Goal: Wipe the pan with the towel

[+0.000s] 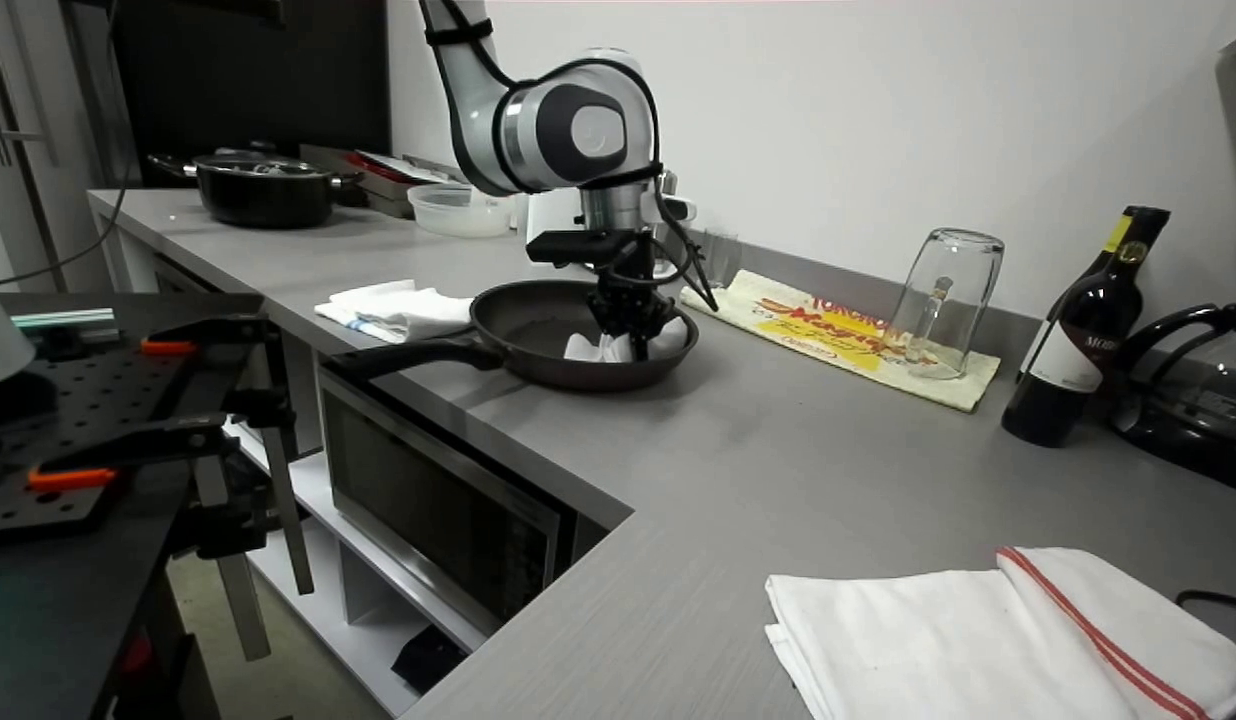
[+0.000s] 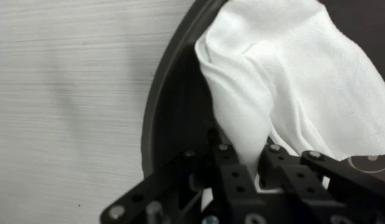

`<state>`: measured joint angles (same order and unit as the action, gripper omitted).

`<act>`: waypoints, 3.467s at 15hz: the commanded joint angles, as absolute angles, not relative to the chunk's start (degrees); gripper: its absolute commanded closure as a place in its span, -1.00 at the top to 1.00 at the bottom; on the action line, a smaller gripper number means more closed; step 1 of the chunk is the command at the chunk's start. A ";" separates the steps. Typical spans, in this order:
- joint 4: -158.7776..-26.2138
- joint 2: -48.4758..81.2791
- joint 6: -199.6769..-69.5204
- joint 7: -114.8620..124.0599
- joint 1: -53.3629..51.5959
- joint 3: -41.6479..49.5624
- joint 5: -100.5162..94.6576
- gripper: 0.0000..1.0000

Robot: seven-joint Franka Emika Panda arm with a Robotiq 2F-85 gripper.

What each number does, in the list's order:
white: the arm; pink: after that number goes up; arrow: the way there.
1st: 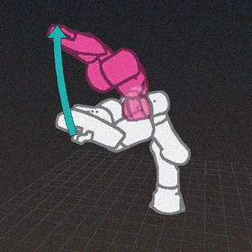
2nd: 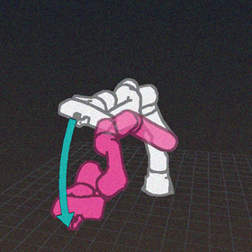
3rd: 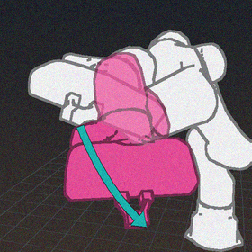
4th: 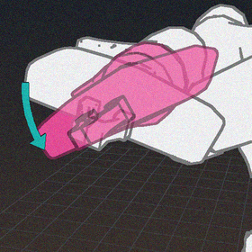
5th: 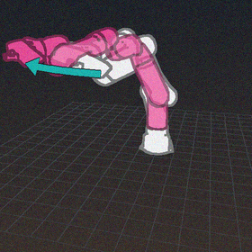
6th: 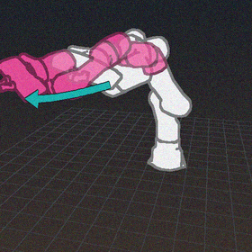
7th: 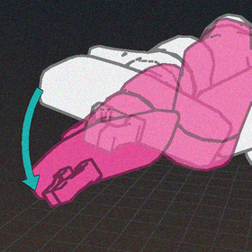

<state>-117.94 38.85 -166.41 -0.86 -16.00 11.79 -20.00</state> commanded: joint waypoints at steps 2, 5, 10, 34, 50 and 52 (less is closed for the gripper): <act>-115.30 43.94 -172.14 5.78 -25.33 22.35 -26.50 -0.92; -114.98 46.47 -175.47 8.76 -32.41 30.02 -28.43 -0.92; -116.01 52.36 -181.53 9.31 -46.74 45.53 -26.35 -0.92; -122.91 14.00 -141.87 0.00 -25.08 -4.40 -9.81 -0.92; -118.17 27.13 -140.18 1.71 -20.80 -14.93 -3.07 -0.92; -117.87 27.60 -139.73 1.66 -20.87 -15.60 -2.24 -0.92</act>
